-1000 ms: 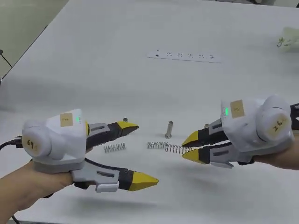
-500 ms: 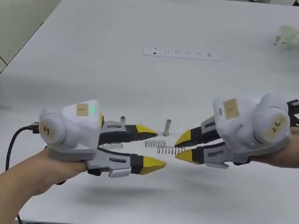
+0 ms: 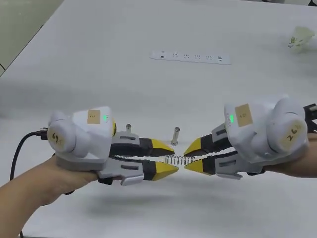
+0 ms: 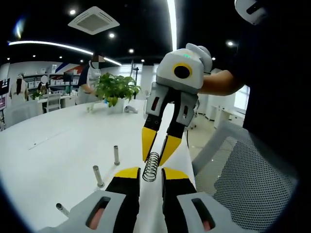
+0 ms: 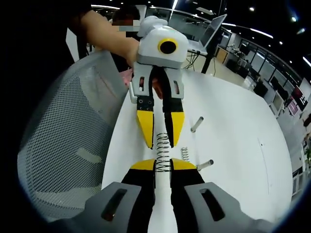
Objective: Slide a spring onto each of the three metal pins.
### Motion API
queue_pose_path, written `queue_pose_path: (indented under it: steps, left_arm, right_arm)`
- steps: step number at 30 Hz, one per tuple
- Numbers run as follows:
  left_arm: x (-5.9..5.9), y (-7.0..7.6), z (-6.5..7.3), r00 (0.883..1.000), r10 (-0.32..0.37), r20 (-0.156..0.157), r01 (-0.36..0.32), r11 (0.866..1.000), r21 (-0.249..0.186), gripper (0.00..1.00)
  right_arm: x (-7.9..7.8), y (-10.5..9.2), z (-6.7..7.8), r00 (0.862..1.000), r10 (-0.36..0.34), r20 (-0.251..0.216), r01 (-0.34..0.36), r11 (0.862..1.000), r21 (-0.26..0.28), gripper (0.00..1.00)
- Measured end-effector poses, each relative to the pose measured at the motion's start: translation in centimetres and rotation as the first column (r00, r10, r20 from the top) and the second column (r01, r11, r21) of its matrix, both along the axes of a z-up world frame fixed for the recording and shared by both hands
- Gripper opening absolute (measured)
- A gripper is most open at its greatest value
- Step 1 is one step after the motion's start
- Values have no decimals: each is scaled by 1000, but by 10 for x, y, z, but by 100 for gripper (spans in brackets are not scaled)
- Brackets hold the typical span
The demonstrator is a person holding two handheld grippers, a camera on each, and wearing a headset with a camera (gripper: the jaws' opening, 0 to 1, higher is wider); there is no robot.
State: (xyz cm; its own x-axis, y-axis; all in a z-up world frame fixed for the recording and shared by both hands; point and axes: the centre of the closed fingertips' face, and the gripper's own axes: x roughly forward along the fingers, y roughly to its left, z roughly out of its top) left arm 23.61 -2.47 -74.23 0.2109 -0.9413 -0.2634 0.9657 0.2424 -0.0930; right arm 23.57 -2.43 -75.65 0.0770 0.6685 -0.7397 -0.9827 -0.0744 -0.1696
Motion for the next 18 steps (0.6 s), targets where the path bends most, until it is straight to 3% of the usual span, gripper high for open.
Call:
queue_pose_path:
  steps: [2, 18]
  left_arm:
    - [1, 1, -1, 1000, 1, 5, -1, 1000, 7, 3]
    - [-2, 1, -1, 999, -30, -13, 30, 999, 16, 2]
  right_arm:
    - [-1, 0, 0, 1000, 4, -5, -4, 1000, -2, 8]
    - [-4, -2, 2, 1000, -9, -9, 9, 1000, 22, 8]
